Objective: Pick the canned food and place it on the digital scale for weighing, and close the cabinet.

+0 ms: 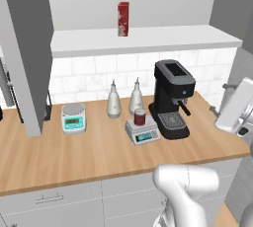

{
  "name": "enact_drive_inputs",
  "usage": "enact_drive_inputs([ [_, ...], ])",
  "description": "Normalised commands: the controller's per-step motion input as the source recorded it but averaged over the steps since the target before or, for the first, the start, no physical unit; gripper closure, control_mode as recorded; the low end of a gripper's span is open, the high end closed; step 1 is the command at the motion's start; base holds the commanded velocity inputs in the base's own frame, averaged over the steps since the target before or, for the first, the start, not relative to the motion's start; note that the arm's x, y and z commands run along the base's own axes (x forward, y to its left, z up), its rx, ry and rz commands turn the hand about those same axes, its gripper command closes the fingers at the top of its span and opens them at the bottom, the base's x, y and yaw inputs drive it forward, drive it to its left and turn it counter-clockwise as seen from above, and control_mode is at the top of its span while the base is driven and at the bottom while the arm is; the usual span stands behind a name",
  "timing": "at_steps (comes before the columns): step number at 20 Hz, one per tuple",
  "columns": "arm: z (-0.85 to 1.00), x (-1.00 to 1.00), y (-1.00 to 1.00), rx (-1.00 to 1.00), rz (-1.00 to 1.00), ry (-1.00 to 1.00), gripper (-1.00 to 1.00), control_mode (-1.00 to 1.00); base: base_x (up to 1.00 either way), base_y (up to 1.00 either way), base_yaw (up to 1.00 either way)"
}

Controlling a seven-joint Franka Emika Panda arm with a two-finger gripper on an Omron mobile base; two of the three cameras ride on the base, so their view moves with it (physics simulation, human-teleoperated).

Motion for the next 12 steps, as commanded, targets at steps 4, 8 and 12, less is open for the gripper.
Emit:
enact_drive_inputs([
  [4,0.00,-0.17,-0.47,0.45,-0.01,-0.14,-1.00,-1.00,0.00,0.00,0.00],
  [8,0.00,-0.03,-0.48,0.17,-0.15,-0.05,-1.00,-1.00,0.00,0.00,0.00],
  [12,0.15,-0.05,-0.53,0.16,-0.15,-0.01,-1.00,-1.00,0.00,0.00,0.00],
])
